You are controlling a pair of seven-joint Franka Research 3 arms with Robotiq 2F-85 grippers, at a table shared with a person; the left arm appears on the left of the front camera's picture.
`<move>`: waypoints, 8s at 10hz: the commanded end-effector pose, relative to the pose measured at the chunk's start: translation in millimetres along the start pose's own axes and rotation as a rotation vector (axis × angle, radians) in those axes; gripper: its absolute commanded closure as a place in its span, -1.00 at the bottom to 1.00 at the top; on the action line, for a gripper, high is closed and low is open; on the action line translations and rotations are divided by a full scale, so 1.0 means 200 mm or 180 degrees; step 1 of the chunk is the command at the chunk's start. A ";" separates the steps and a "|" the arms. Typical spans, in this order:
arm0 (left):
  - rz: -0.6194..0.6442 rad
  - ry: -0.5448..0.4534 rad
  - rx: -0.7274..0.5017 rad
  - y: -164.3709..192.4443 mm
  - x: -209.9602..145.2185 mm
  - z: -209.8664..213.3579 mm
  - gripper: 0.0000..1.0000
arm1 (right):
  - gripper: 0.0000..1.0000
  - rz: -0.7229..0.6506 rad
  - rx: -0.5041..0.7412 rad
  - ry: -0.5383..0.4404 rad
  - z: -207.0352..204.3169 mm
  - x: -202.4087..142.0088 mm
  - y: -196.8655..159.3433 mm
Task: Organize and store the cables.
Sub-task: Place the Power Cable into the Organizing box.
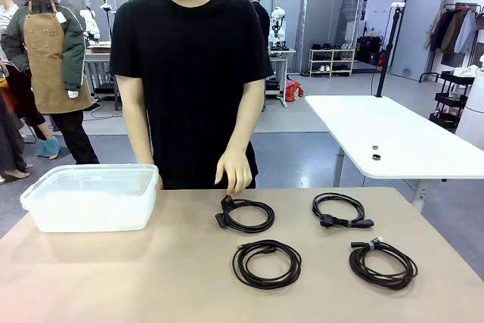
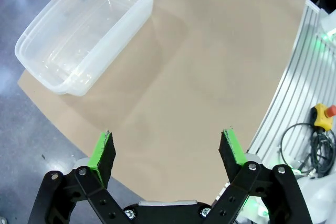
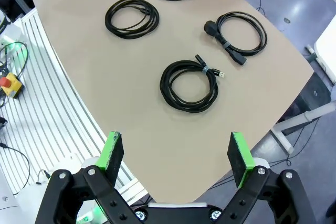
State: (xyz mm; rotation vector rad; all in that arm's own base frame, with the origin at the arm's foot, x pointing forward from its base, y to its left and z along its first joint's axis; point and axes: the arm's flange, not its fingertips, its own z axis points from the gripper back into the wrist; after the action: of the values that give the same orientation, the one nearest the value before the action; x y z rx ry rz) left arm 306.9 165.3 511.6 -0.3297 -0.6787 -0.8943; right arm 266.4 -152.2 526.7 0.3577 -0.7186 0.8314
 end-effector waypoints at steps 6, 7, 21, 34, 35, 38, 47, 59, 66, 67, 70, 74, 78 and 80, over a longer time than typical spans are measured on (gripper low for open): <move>-0.0037 -0.0002 -0.0009 0.01 0.00 0.01 -1.00 | -1.00 0.0034 0.0003 -0.0005 0.00 0.00 0.00; -0.0037 -0.0002 -0.0009 0.01 0.00 0.01 -1.00 | -1.00 0.0034 0.0003 -0.0005 0.00 0.00 0.00; -0.0037 -0.0002 -0.0009 0.01 0.00 0.01 -1.00 | -1.00 0.1052 0.0597 0.1309 -0.67 0.64 -0.35; -0.0037 -0.0002 -0.0009 0.01 0.00 0.01 -1.00 | -1.00 0.1229 0.0877 0.1921 -1.45 0.74 -0.51; -0.0037 -0.0002 -0.0009 0.01 0.00 0.01 -1.00 | -1.00 0.1229 0.0877 0.1921 -1.45 0.74 -0.51; -0.0037 -0.0002 -0.0009 0.01 0.00 0.01 -1.00 | -1.00 0.1167 0.0694 0.1770 -1.53 0.66 -0.55; -0.0037 -0.0002 -0.0009 0.01 0.00 0.01 -1.00 | -1.00 0.1183 0.0663 0.1901 -1.97 0.58 -0.81; -0.0037 -0.0002 -0.0009 0.01 0.00 0.01 -1.00 | 1.00 0.1111 0.0816 0.2043 -2.15 0.56 -0.87; -0.0037 -0.0002 -0.0009 0.01 0.00 0.01 -1.00 | 1.00 0.1053 0.0671 0.2239 -1.96 0.84 -0.75; -0.0037 -0.0002 -0.0009 0.01 0.00 0.01 -1.00 | 1.00 0.1097 0.0624 0.2302 -1.92 0.93 -0.70; -0.0037 -0.0002 -0.0009 0.01 0.00 0.01 -1.00 | 1.00 0.1230 0.0594 0.2379 -1.90 1.13 -0.51; -0.0037 -0.0002 -0.0009 0.01 0.00 0.01 -1.00 | 1.00 0.1533 0.0543 0.2269 -2.04 1.43 -0.11; -0.0037 -0.0002 -0.0009 0.01 0.00 0.01 -1.00 | 1.00 0.1822 0.0636 0.2102 -2.29 1.56 0.34; -0.0037 -0.0002 -0.0009 0.01 0.00 0.01 -1.00 | 1.00 0.2000 0.0729 0.2037 -2.41 1.53 0.51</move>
State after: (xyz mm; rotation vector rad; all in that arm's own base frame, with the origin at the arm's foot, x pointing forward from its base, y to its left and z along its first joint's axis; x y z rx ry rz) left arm 307.3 165.0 511.9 -0.3243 -0.6733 -0.8938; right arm 541.3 343.9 409.8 0.0814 -0.0933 1.5359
